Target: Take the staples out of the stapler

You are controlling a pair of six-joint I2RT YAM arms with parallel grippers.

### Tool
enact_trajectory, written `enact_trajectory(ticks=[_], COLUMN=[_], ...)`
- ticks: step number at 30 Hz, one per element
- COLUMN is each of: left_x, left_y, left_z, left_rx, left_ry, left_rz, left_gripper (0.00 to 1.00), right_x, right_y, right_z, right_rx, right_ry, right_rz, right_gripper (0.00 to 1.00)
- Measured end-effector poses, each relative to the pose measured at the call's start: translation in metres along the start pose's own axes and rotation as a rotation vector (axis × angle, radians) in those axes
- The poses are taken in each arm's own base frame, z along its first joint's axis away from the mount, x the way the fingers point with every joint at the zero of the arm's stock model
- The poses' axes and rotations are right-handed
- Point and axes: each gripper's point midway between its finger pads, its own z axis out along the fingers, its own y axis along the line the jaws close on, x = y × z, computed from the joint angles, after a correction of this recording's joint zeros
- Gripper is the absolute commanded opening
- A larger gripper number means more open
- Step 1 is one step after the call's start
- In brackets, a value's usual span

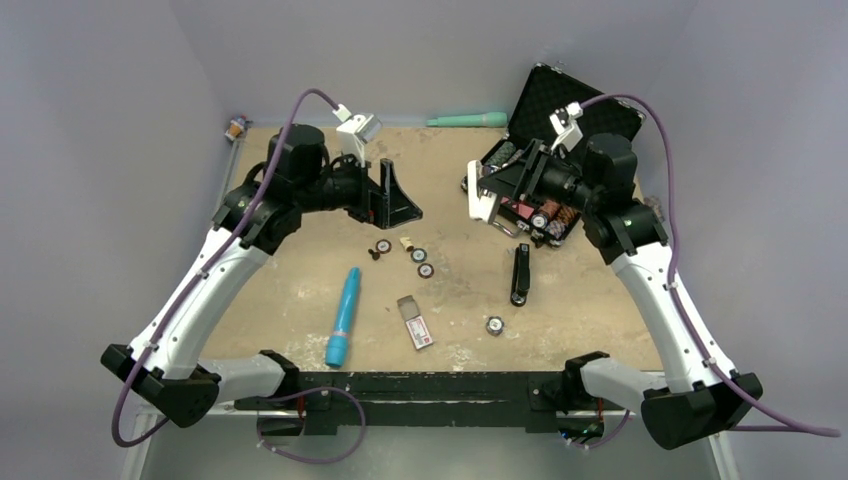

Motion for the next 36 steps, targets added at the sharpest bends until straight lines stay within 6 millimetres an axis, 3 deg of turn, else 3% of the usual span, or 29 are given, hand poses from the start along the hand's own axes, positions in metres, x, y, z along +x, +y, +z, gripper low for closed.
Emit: enact_trajectory(ticks=[5, 10, 17, 21, 25, 32, 36], left_x=[-0.025, -0.033, -0.070, -0.083, -0.089, -0.084, -0.085], left_y=[-0.018, -0.041, -0.104, -0.125, -0.134, -0.154, -0.156], left_z=[-0.015, -0.022, -0.045, -0.058, -0.058, -0.037, -0.030], left_rx=[0.075, 0.193, 0.505, 0.605, 0.646, 0.672, 0.664], left_ry=[-0.058, -0.076, -0.190, -0.234, -0.240, -0.189, -0.191], left_rz=[0.044, 0.078, 0.100, 0.127, 0.132, 0.133, 0.130], left_gripper=[0.87, 0.88, 0.91, 0.90, 0.88, 0.80, 0.76], right_x=[-0.005, -0.017, -0.039, -0.043, -0.044, -0.048, -0.049], right_y=[0.017, 0.048, 0.123, 0.155, 0.165, 0.171, 0.176], right_z=[-0.002, -0.009, -0.040, -0.060, -0.066, -0.068, -0.073], right_rx=[-0.069, -0.188, -0.495, -0.628, -0.680, -0.715, -0.741], right_ry=[-0.005, -0.031, -0.113, -0.146, -0.149, -0.153, -0.164], right_rz=[-0.018, -0.074, -0.155, -0.205, -0.222, -0.208, -0.217], right_gripper=[0.00, 0.00, 0.00, 0.00, 0.00, 0.00, 0.00])
